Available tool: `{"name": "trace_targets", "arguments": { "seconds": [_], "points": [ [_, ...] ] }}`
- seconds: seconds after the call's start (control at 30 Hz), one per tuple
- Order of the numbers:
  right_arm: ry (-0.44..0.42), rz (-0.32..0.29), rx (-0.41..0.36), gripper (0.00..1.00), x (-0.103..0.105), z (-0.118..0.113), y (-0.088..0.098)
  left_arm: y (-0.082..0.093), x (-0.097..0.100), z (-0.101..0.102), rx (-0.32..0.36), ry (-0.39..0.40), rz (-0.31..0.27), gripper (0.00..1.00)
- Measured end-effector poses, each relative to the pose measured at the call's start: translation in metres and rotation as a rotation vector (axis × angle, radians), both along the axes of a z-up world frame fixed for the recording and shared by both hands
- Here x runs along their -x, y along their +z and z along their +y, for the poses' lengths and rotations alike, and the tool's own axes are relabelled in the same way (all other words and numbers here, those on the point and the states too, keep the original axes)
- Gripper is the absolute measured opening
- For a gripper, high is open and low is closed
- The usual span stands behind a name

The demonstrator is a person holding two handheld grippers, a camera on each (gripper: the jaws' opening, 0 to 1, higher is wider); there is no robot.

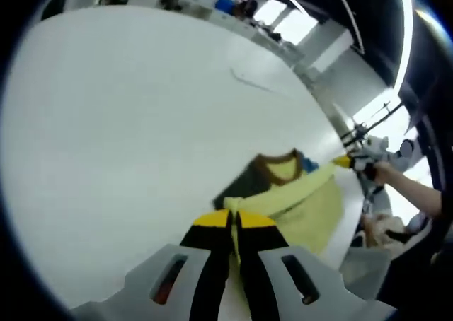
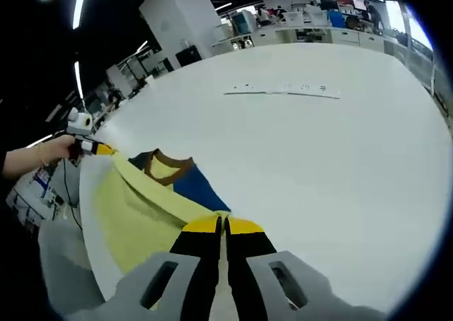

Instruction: Fold the garment on the visible template until the final outline fits inside the template.

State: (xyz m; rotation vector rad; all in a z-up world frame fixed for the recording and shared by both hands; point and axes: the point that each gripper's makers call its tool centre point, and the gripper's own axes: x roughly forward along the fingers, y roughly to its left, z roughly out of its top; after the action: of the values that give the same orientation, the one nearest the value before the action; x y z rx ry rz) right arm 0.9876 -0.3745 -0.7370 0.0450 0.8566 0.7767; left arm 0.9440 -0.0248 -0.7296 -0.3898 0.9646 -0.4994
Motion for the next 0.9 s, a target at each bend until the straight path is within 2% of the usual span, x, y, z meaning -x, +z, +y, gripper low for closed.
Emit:
{"name": "trace_targets", "arguments": {
  "seconds": [0.43, 0.9],
  "points": [
    [0.011, 0.022, 0.025, 0.03, -0.007, 0.002, -0.018, -0.02, -0.006, 0.003, 0.011, 0.036, 0.041, 0.0],
    [0.026, 0.028, 0.039, 0.03, -0.011, 0.003, -0.026, -0.033, -0.008, 0.003, -0.009, 0.022, 0.066, 0.0]
  ]
}}
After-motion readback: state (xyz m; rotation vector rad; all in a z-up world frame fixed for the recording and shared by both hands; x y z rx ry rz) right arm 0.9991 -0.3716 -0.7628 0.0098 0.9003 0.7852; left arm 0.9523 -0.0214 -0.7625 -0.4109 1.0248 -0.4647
